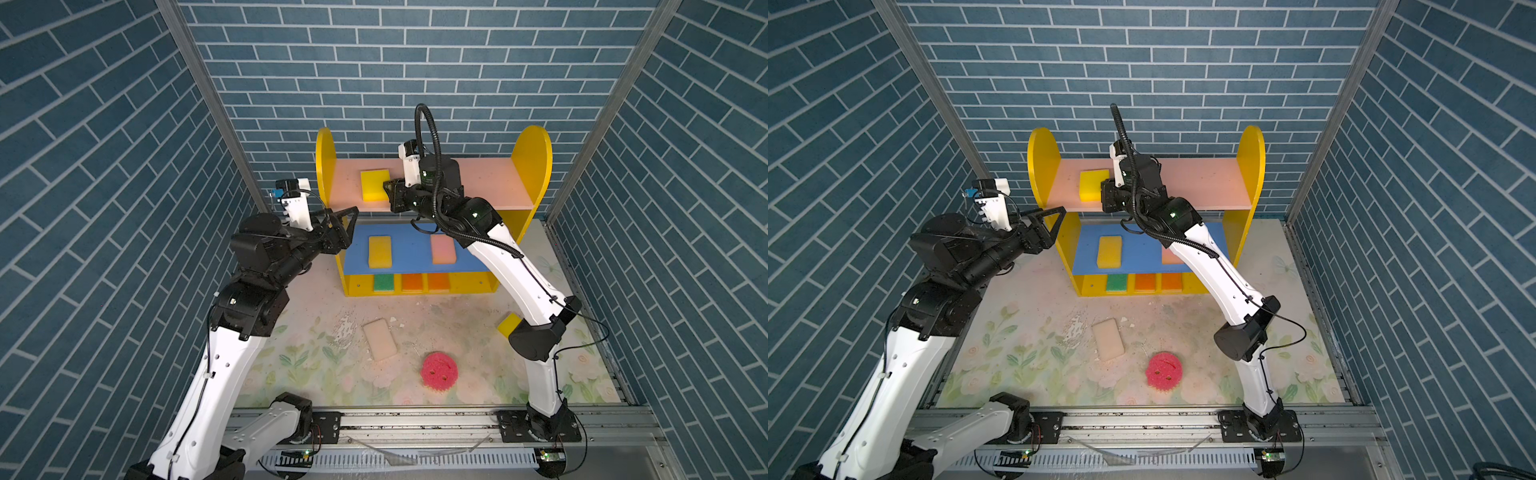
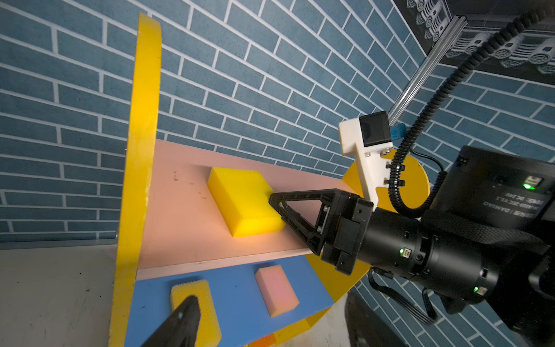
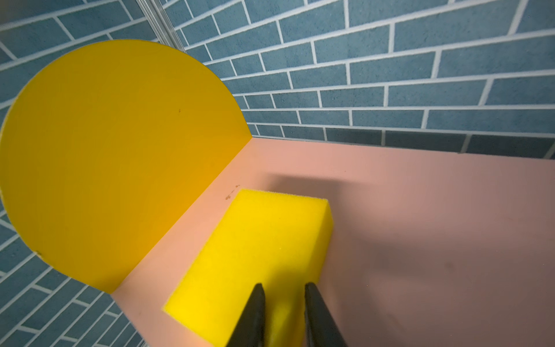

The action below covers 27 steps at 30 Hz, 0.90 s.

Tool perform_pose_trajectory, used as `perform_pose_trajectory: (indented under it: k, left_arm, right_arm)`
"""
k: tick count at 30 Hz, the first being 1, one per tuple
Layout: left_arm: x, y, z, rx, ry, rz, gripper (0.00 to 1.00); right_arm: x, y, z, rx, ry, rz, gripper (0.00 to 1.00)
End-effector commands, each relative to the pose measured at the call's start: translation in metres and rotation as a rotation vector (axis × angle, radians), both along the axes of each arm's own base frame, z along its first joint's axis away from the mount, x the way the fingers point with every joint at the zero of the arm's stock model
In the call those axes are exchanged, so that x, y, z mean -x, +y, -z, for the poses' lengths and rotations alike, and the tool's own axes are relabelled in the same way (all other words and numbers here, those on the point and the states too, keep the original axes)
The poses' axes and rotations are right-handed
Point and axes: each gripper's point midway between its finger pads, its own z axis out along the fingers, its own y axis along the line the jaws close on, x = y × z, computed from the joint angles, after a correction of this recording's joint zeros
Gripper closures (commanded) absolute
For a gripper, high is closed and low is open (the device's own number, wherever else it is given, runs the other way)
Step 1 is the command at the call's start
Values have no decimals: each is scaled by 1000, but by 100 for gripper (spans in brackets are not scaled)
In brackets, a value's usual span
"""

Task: Place and organize the cleaning sponges onto the shelf

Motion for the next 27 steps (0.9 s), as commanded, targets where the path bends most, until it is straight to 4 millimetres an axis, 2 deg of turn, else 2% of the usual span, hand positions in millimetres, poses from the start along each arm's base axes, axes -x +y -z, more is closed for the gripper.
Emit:
perform_pose_trajectory:
  k: [1,17,23,24,27]
  left_arm:
    - [1,3,1,-8,-9,-10,23]
    - [-3,2,5,-3,1,-15,23]
    - [-3,2,5,-1,1,-9,23]
    - [-4,1,6,-2,3,-8,24]
    - [-7,-4,9,5,21,14,41]
  right_arm:
    - [2,7,7,-22,52,-27,76]
    - [15,15,6,-45,67,-66,76]
    - [18,5,0,-50,51,-25,73]
    - [18,3,-1,-56,47,-14,72]
    - [20,-3,-5,-71,39,7,71]
